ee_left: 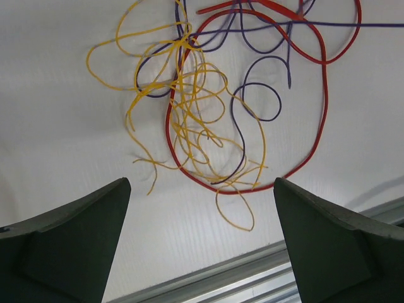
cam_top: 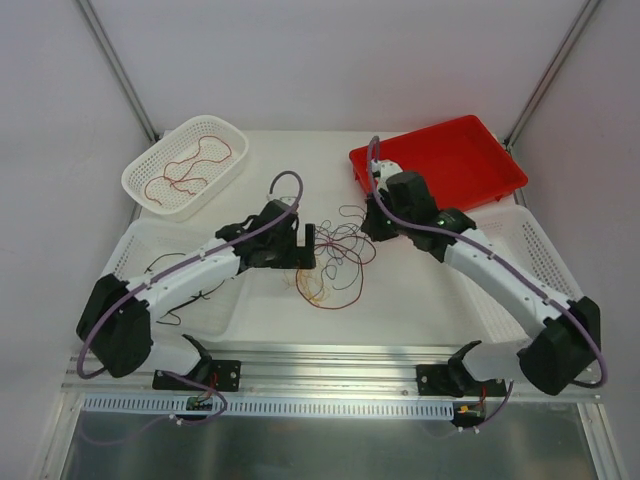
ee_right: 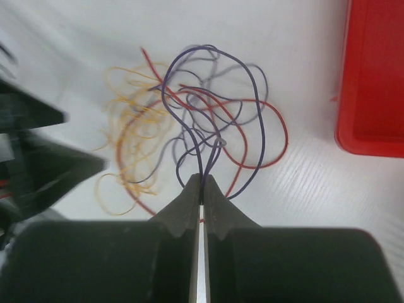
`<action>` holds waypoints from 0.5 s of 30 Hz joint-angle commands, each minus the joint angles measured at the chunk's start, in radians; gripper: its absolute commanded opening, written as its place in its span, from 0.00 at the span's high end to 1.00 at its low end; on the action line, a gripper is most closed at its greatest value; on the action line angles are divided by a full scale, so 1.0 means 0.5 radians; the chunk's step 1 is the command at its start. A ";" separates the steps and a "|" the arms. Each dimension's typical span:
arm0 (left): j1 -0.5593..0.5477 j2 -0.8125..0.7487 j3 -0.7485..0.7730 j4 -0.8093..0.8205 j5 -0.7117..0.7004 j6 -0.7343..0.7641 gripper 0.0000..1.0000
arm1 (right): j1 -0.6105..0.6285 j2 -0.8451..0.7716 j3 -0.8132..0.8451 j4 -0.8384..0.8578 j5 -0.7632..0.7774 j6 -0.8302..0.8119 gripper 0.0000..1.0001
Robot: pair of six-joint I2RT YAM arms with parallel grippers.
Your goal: Untangle the cables
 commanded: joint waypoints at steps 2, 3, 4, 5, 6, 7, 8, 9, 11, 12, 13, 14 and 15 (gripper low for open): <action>-0.091 0.282 0.265 0.106 -0.132 -0.065 0.02 | 0.019 -0.221 0.366 -0.505 -0.272 -0.267 0.99; -0.106 0.331 0.299 0.118 -0.156 -0.065 0.02 | 0.019 -0.240 0.394 -0.546 -0.294 -0.289 0.99; -0.125 0.426 0.327 0.130 -0.169 -0.068 0.02 | 0.022 -0.270 0.427 -0.574 -0.337 -0.302 0.99; -0.131 0.473 0.379 0.136 -0.175 -0.068 0.04 | 0.023 -0.328 0.434 -0.605 -0.364 -0.308 0.99; -0.137 0.522 0.407 0.139 -0.178 -0.077 0.04 | 0.019 -0.365 0.434 -0.617 -0.386 -0.311 0.98; -0.143 0.616 0.449 0.152 -0.184 -0.083 0.05 | 0.019 -0.429 0.425 -0.617 -0.444 -0.308 0.98; -0.146 0.663 0.468 0.155 -0.187 -0.092 0.06 | 0.019 -0.460 0.416 -0.614 -0.475 -0.308 0.98; -0.150 0.706 0.483 0.158 -0.187 -0.120 0.09 | 0.019 -0.485 0.409 -0.614 -0.502 -0.299 0.98; -0.159 0.829 0.517 0.182 -0.181 -0.141 0.11 | 0.019 -0.522 0.391 -0.638 -0.558 -0.302 0.97; -0.162 0.865 0.520 0.188 -0.181 -0.163 0.15 | 0.022 -0.540 0.385 -0.654 -0.561 -0.302 0.97; -0.165 0.939 0.526 0.198 -0.178 -0.169 0.17 | 0.023 -0.553 0.379 -0.672 -0.573 -0.308 0.96; -0.168 0.970 0.526 0.207 -0.187 -0.181 0.19 | 0.019 -0.559 0.357 -0.706 -0.573 -0.308 0.95; -0.168 1.003 0.520 0.207 -0.199 -0.199 0.22 | 0.019 -0.592 0.336 -0.715 -0.573 -0.308 0.94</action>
